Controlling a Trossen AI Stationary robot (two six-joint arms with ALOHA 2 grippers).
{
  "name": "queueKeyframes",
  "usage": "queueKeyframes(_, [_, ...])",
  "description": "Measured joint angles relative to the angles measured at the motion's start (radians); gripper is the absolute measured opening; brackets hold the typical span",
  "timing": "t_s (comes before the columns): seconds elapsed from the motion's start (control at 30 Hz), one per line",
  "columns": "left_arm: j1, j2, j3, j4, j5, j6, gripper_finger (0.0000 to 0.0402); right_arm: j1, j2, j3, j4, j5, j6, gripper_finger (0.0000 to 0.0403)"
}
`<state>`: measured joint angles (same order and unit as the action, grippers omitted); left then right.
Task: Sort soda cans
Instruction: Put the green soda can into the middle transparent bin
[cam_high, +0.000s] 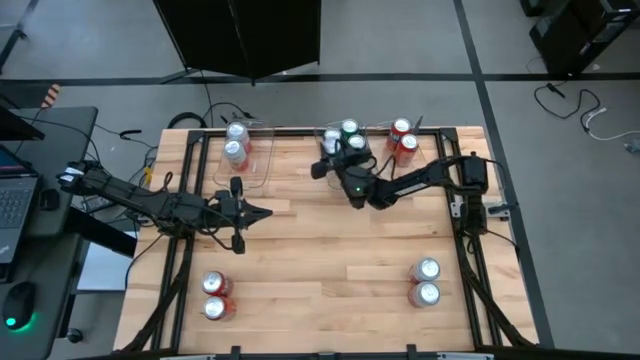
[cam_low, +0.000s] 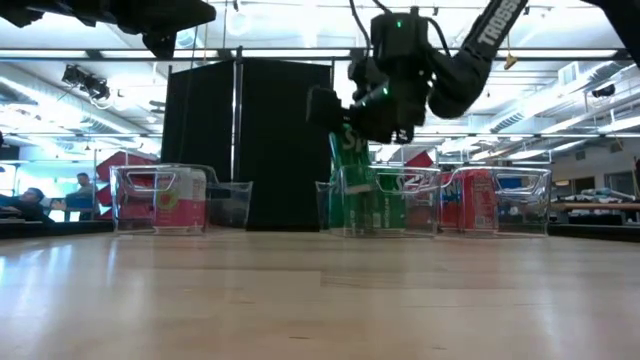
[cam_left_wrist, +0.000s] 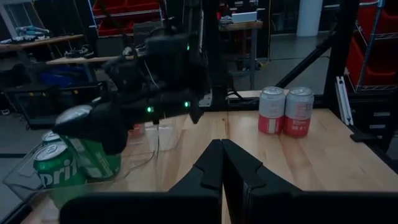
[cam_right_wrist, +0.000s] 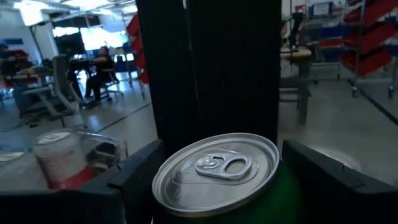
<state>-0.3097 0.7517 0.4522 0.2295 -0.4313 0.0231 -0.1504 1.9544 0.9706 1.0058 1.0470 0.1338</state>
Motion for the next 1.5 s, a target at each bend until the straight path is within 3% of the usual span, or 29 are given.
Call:
queueKeyframes(0.6, [0.000,0.001,0.000,-0.021,-0.003,-0.001,0.0005,-0.044,0.140,-0.018,0.078,-0.027,0.083,0.0290])
queueKeyframes(0.83, [0.000,0.001,0.000,-0.027,-0.003,-0.007,0.0005,-0.048,0.137,-0.015,0.086,-0.017,0.062,0.0348])
queueKeyframes(1.2, [0.000,0.001,0.000,-0.027,-0.003,-0.009,0.0005,-0.048,0.125,-0.016,0.116,-0.017,-0.069,0.0346])
queueKeyframes(1.5, [0.000,0.001,0.000,-0.031,-0.003,-0.010,0.0005,-0.007,-0.058,-0.016,0.083,-0.021,-0.324,0.0346])
